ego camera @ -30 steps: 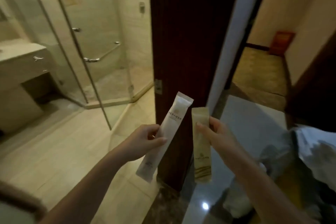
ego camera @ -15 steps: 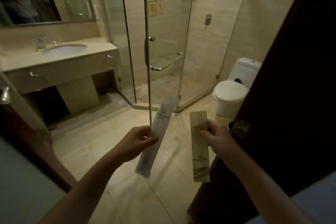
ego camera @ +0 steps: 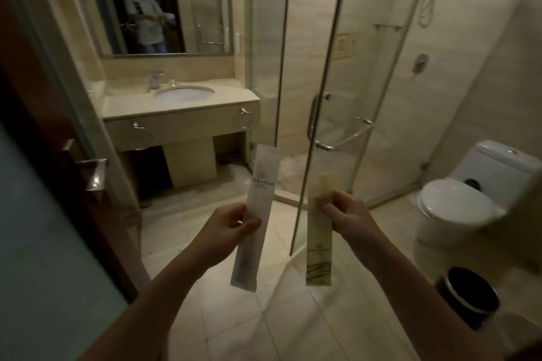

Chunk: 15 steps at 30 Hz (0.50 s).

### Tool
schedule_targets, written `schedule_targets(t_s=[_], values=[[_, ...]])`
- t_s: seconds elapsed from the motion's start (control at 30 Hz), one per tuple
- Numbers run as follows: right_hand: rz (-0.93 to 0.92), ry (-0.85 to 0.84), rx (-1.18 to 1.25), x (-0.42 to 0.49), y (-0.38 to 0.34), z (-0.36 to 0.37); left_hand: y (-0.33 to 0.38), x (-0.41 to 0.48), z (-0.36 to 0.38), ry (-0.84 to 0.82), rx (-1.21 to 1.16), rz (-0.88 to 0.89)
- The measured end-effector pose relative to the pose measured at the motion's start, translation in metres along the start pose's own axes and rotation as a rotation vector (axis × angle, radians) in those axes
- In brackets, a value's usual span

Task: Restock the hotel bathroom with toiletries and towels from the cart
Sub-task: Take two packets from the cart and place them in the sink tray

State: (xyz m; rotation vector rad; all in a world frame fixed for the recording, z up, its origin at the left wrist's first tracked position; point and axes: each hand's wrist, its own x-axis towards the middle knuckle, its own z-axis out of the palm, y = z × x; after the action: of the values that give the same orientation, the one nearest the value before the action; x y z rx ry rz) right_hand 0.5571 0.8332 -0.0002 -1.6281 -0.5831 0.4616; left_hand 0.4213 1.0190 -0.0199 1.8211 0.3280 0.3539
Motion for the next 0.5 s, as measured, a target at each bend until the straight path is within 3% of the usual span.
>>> schedule_targets(t_s=[0.23,0.5], values=[[-0.078,-0.195,0.052,0.114,-0.004,0.054,-0.021,0.054,-0.067,0.256,-0.084,-0.066],[-0.122,-0.347,0.031,0.274,-0.012,0.072,-0.046,0.181,-0.110,0.367,-0.076,-0.148]])
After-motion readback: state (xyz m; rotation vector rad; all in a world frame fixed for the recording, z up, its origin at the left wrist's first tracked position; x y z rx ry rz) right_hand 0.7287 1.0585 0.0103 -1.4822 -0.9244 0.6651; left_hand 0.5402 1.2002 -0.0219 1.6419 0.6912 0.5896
